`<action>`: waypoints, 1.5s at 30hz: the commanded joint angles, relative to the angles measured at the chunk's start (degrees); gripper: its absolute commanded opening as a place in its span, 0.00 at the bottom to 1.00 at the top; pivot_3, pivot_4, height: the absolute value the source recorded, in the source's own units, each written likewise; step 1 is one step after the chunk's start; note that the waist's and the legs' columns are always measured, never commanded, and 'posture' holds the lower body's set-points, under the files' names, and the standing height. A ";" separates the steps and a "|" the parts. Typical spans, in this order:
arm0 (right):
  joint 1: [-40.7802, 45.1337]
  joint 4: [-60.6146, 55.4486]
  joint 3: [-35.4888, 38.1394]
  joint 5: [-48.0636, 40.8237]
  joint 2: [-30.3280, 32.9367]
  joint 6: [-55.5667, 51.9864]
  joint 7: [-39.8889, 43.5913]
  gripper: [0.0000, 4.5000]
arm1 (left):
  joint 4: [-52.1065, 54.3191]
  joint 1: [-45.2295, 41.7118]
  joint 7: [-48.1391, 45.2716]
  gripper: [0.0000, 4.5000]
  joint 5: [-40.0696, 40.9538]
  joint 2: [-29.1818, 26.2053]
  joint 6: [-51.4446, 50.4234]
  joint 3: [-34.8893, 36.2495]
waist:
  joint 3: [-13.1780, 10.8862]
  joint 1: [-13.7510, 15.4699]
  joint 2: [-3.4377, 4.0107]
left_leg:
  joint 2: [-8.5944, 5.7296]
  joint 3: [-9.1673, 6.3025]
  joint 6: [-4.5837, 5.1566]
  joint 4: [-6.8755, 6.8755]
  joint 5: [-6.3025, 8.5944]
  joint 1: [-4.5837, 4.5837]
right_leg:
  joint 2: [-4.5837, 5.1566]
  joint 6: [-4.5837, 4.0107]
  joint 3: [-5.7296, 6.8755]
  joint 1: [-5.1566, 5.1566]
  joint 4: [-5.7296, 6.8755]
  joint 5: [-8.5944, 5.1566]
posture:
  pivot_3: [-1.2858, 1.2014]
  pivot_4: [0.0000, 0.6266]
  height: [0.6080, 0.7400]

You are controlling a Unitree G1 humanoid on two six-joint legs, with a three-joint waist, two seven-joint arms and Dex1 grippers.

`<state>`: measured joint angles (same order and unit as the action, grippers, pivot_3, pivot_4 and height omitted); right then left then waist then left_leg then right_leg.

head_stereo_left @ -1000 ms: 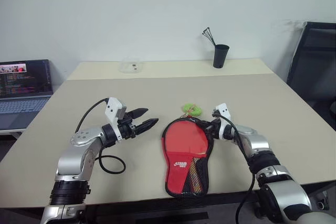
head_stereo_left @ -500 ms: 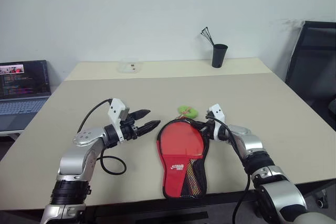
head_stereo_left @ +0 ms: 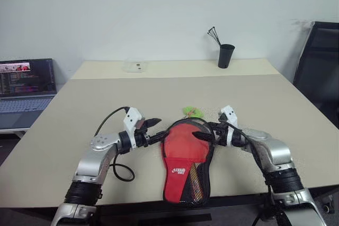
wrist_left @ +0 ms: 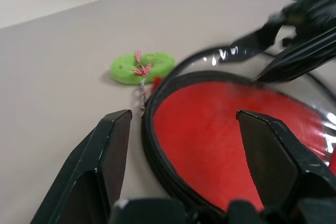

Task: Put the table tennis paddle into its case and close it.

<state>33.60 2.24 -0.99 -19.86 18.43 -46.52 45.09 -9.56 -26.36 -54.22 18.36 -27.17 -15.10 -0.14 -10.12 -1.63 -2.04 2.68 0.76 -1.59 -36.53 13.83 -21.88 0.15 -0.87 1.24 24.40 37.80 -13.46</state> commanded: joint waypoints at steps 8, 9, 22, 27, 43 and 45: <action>9.56 9.60 3.46 0.36 1.15 5.04 -5.15 1.00 | -4.41 -4.42 -1.89 0.78 -1.26 2.42 4.66 -2.05 | 0.00 -0.01 0.00 | -0.01 0.01 0.00 0.02 0.00 -0.02 | -0.05 0.00 0.01 0.00 -0.03 0.00 | 0.52 0.24 1.00; 10.18 10.96 3.71 0.76 1.45 6.12 -5.58 1.00 | -4.38 -4.49 -1.77 0.78 -1.25 2.69 4.77 -2.03 | 0.00 0.00 0.00 | -0.01 0.00 0.00 0.02 0.00 -0.07 | -0.05 0.00 0.01 0.00 -0.08 0.00 | 0.52 0.24 1.00; 18.22 28.28 2.43 4.30 -4.28 18.89 -9.24 1.00 | -3.55 -2.63 -2.32 0.78 -2.68 3.69 5.58 -4.27 | 0.00 -0.21 0.00 | 0.03 0.08 0.01 0.02 0.00 0.03 | -0.08 0.01 -0.08 0.01 0.02 0.01 | 0.52 0.24 1.00; 24.55 43.08 2.52 7.20 -6.82 27.11 -10.46 1.00 | -4.32 -3.06 -2.74 0.78 -3.44 3.59 5.89 -5.00 | -0.01 -0.10 0.01 | 0.01 0.10 0.01 0.02 0.00 -0.03 | -0.06 0.01 -0.10 0.01 -0.06 0.01 | 0.52 0.24 1.00; 33.39 69.44 3.95 13.88 -10.91 41.52 -20.55 1.00 | -7.91 -3.87 -2.30 0.96 -8.30 5.68 9.15 -8.96 | -0.01 -0.19 0.01 | 0.02 0.24 0.02 0.10 0.00 0.01 | 0.00 -0.01 -0.24 0.05 -0.05 0.02 | 0.52 0.24 1.00; 33.63 70.41 5.07 13.67 -11.46 41.20 -22.63 1.00 | -8.24 -4.18 -2.51 0.96 -8.88 6.22 9.46 -9.60 | -0.01 -0.18 0.01 | 0.02 0.24 0.02 0.10 0.00 0.02 | 0.00 -0.01 -0.24 0.05 -0.02 0.02 | 0.52 0.24 1.00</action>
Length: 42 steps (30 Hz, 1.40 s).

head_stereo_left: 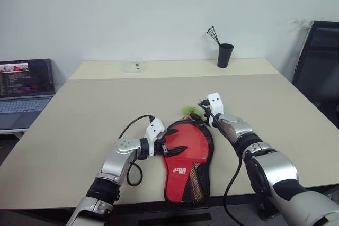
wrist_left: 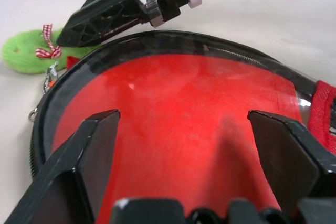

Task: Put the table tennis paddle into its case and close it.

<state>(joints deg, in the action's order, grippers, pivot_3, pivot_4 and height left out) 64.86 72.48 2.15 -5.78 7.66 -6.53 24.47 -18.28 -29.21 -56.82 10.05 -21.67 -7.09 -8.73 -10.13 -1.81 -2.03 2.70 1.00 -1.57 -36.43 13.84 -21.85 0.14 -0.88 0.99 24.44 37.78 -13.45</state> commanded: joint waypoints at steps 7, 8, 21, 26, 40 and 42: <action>3.21 1.95 4.32 0.01 -2.36 -0.06 -4.96 1.00 | 0.74 -1.39 -0.83 0.96 -1.60 1.08 1.69 -2.17 | 0.00 0.00 0.00 | 0.00 0.03 0.00 0.00 0.00 0.00 | 0.00 0.00 -0.02 0.00 0.00 0.00 | 0.52 0.24 1.00; 3.24 2.19 4.01 0.69 -2.64 -0.38 -5.71 0.96 | 0.86 -1.27 -0.88 0.97 -1.59 0.97 1.62 -2.21 | 0.00 0.00 0.00 | 0.00 0.03 0.00 0.00 0.00 0.00 | 0.00 0.00 -0.03 0.00 0.00 0.00 | 0.52 0.24 1.00; 2.70 2.52 1.90 5.52 -4.51 -1.74 -6.49 0.06 | -0.62 -1.72 -0.78 0.98 -2.88 0.60 2.49 -2.81 | 0.00 0.00 0.00 | -0.01 0.04 0.00 0.02 0.00 0.05 | 0.00 0.01 -0.04 0.00 0.01 0.00 | 0.52 0.24 1.00; 3.21 2.19 2.62 5.35 -4.45 -1.60 -6.78 0.00 | -4.85 -3.32 -1.71 0.98 -4.14 1.34 3.34 -3.88 | 0.01 0.00 -0.01 | -0.02 0.05 0.00 0.02 0.00 0.06 | 0.00 0.01 -0.05 -0.01 0.04 0.00 | 0.52 0.24 1.00; 2.38 -3.11 5.16 3.44 3.73 -2.65 -6.39 0.00 | -16.01 -6.10 -3.44 0.98 -7.81 2.75 7.39 -7.11 | 0.05 0.40 0.01 | -0.09 0.07 0.00 0.02 0.00 0.09 | 0.05 0.04 -0.05 -0.08 0.03 0.01 | 0.52 0.24 1.00; 0.35 -5.64 4.69 4.06 5.73 -3.23 -6.46 0.00 | -16.84 -6.37 -3.67 0.98 -8.10 2.84 7.84 -7.44 | 0.10 0.43 0.01 | -0.10 0.07 0.00 0.01 0.00 0.09 | 0.07 0.05 -0.05 -0.10 0.01 0.01 | 0.52 0.24 1.00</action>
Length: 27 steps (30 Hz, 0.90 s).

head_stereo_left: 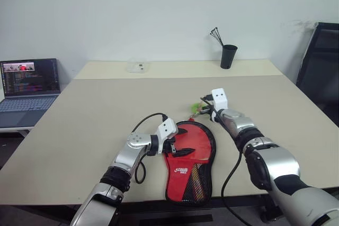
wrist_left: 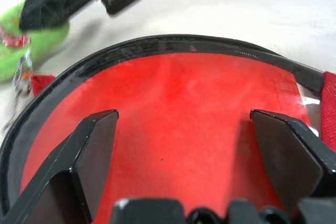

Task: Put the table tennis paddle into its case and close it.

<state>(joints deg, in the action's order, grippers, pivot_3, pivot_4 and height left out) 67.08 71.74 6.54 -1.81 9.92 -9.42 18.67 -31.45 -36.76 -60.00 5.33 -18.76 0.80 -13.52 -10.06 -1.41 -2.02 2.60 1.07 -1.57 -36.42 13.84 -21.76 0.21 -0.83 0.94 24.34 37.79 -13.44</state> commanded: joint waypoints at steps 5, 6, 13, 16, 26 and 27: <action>-10.21 -17.95 -0.99 1.18 8.30 -4.65 -0.14 0.00 | -5.73 0.31 -0.73 0.98 -3.80 0.36 0.84 -3.07 | 0.08 0.19 0.04 | -0.02 0.00 0.00 0.00 0.00 0.00 | 0.01 0.02 -0.01 -0.07 -0.04 0.01 | 0.52 0.24 1.00; -12.42 -22.06 -1.10 1.07 9.06 -6.44 0.15 0.00 | -6.19 0.08 -0.69 0.98 -3.85 0.48 1.01 -3.13 | 0.09 0.27 0.07 | -0.03 0.00 0.00 0.00 0.00 0.00 | 0.01 0.02 0.00 -0.09 -0.04 0.00 | 0.52 0.24 1.00; -31.34 -59.95 -1.74 -1.60 14.44 -26.68 5.13 0.00 | -9.51 -1.64 0.06 0.98 -4.59 1.21 2.41 -3.30 | 0.21 1.41 0.26 | -0.06 -0.03 0.00 -0.02 0.00 0.00 | 0.02 0.07 0.04 -0.17 -0.09 0.01 | 0.52 0.24 1.00; -38.47 -73.92 -1.81 -4.65 17.88 -36.27 8.49 0.00 | -11.02 -2.47 0.48 0.98 -4.88 1.54 3.06 -3.33 | 0.25 1.48 0.29 | -0.06 -0.06 -0.01 -0.03 0.00 0.00 | 0.02 0.08 0.08 -0.18 -0.15 0.01 | 0.52 0.24 1.00; -52.84 -99.20 -1.68 -18.96 26.63 -56.38 17.76 0.00 | -15.34 -5.22 1.12 0.98 -5.35 3.49 6.05 -3.16 | 0.32 1.38 0.27 | -0.09 -0.18 -0.02 -0.04 0.01 0.03 | 0.01 0.11 0.21 -0.28 -0.26 0.01 | 0.52 0.24 1.00; -53.91 -100.55 -1.68 -20.08 27.44 -57.29 18.46 0.00 | -15.64 -5.40 1.18 0.98 -5.40 3.65 6.19 -3.17 | 0.33 1.39 0.26 | -0.10 -0.23 -0.02 -0.04 0.01 0.01 | 0.01 0.12 0.25 -0.28 -0.34 0.02 | 0.52 0.24 1.00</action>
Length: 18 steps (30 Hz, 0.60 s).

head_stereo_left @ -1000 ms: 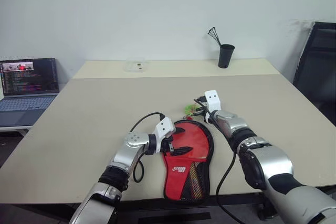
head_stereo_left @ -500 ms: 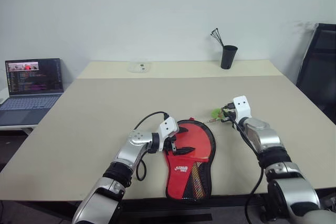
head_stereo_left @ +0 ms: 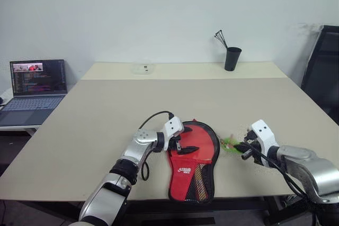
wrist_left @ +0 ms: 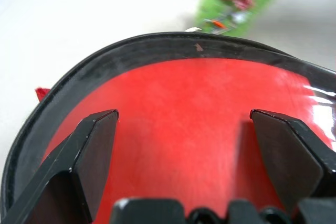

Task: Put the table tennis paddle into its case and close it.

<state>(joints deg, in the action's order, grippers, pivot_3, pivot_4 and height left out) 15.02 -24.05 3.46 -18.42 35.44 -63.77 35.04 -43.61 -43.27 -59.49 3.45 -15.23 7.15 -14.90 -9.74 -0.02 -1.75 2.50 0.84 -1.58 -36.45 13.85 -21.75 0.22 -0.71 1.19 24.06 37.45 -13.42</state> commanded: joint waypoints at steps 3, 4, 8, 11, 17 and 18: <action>-5.23 -8.21 1.22 -6.54 4.73 -4.50 4.31 0.00 | -4.30 0.71 0.91 0.98 -3.81 0.64 0.35 -1.86 | 0.03 0.06 -0.01 | -0.01 -0.20 0.00 0.03 0.00 -0.13 | -0.02 0.08 0.18 -0.02 -0.34 0.05 | 0.52 0.24 1.00; -6.19 -9.18 1.17 -7.56 5.55 -4.96 5.03 0.00 | -4.52 0.59 0.94 0.98 -3.86 0.78 0.50 -1.88 | 0.03 0.08 -0.01 | 0.00 -0.19 0.01 0.03 0.01 -0.15 | -0.02 0.10 0.17 -0.02 -0.40 0.06 | 0.52 0.24 1.00; -10.01 -12.43 1.12 -11.33 8.98 -5.44 7.73 0.00 | -5.27 0.11 1.09 0.98 -4.14 1.39 0.84 -1.85 | 0.02 0.10 -0.05 | -0.04 -0.20 0.08 0.03 0.08 -0.19 | -0.01 0.12 0.17 -0.05 -0.54 0.07 | 0.52 0.24 1.00; -13.03 -14.25 1.33 -13.55 11.10 -4.71 9.49 0.00 | -5.70 -0.13 1.15 0.98 -4.30 1.67 1.08 -1.79 | 0.02 0.20 -0.07 | -0.04 -0.25 0.08 0.03 0.09 -0.18 | -0.01 0.12 0.23 -0.08 -0.56 0.07 | 0.52 0.24 1.00; -18.92 -18.51 1.05 -18.17 14.46 -2.38 13.81 0.00 | -6.44 -0.54 1.46 0.98 -4.61 2.15 1.47 -1.70 | 0.04 0.35 -0.08 | -0.05 -0.54 0.06 0.00 0.11 -0.15 | 0.04 0.12 0.70 -0.27 -0.65 0.06 | 0.52 0.24 1.00; -20.18 -19.36 1.00 -18.88 15.02 -1.75 14.55 0.00 | -6.49 -0.57 1.51 0.98 -4.66 2.21 1.51 -1.69 | 0.04 0.42 -0.08 | -0.05 -0.61 0.05 0.00 0.11 -0.16 | 0.05 0.11 0.81 -0.32 -0.70 0.05 | 0.52 0.24 1.00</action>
<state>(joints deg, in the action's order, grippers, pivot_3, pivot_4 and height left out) -3.43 -40.21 4.98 -34.24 49.23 -66.00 46.38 -47.32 -45.32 -58.82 2.12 -13.14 9.32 -14.87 -9.71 0.40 -1.83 2.45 0.17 -1.54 -36.45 13.96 -21.91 0.27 -0.60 2.07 23.70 36.72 -13.37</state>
